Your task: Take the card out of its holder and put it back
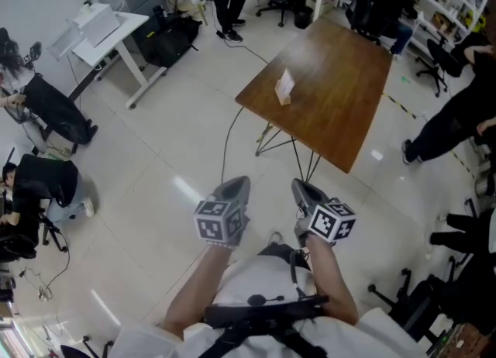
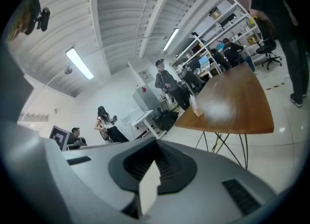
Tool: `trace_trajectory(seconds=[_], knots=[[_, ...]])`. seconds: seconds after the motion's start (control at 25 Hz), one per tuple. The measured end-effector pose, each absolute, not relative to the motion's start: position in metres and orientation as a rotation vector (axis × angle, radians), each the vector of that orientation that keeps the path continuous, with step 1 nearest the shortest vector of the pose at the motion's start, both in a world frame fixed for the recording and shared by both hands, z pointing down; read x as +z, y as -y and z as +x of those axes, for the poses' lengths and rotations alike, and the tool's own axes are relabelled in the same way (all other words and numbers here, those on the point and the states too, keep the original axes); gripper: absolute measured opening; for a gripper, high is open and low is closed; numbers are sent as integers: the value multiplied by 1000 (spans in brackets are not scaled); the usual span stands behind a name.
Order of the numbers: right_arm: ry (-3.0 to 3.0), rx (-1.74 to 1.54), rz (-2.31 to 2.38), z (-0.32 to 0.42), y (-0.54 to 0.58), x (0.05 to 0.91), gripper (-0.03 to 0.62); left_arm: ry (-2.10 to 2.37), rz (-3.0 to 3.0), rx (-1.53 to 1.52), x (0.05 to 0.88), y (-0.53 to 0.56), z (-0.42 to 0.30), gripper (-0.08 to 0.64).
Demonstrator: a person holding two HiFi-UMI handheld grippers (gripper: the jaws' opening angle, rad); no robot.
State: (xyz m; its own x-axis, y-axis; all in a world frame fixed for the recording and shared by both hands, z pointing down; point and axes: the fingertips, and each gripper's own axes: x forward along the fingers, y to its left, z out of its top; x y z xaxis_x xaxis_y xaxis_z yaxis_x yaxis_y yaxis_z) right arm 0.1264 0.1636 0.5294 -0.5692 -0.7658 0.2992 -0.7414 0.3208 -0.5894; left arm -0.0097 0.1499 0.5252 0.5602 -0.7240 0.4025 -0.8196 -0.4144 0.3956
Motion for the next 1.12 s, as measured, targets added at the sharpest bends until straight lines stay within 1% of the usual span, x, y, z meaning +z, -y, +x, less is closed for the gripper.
trace_trajectory(seconds=[0.24,0.56,1.12], knots=[[-2564,-1104,-1385,141,-126,530,0,1306,2195,206,524,-114,-4,-5],[-2575,-1138,-1367,181,-105,545,0,1319,2158,206,539,-96,35,-5],[-2551,-1164,-1379,197,-54,556,0,1274,2157,239,553,-48,58,-5]])
